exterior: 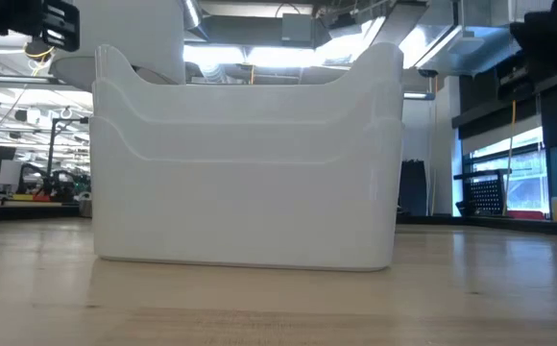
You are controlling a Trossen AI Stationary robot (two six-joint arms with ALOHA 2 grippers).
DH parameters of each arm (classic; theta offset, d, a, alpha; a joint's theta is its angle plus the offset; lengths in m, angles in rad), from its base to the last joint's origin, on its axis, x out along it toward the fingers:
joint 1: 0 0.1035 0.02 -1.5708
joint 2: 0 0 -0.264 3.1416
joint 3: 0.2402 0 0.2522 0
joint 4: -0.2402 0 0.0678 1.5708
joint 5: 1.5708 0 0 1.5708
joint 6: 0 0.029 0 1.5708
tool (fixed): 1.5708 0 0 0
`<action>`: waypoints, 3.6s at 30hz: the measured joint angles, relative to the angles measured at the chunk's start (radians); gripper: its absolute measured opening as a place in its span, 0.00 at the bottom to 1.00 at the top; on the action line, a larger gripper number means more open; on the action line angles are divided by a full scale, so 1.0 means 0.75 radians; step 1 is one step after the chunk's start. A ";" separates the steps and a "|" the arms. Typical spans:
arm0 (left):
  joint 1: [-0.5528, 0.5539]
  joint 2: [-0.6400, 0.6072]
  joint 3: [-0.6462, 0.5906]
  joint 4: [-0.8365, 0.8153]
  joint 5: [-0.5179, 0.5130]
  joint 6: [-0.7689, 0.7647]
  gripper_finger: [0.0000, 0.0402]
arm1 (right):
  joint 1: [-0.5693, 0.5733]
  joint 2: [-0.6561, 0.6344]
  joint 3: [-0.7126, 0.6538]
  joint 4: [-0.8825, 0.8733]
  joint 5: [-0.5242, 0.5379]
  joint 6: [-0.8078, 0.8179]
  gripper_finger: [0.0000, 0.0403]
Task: Stack baskets by color
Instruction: Return to Home Position
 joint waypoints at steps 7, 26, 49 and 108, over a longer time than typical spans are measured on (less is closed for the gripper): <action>0.010 0.000 -0.105 0.032 -0.044 0.010 0.16 | -0.021 -0.001 -0.020 0.026 -0.012 0.027 0.14; 0.146 0.004 -0.317 0.273 -0.033 0.111 0.16 | -0.035 0.004 -0.020 -0.095 0.046 0.029 0.14; 0.146 0.006 -0.318 0.269 -0.100 0.112 0.16 | -0.035 0.004 -0.020 -0.095 0.046 0.027 0.14; 0.146 0.006 -0.318 0.269 -0.101 0.112 0.16 | -0.035 0.003 -0.019 -0.095 0.047 0.028 0.14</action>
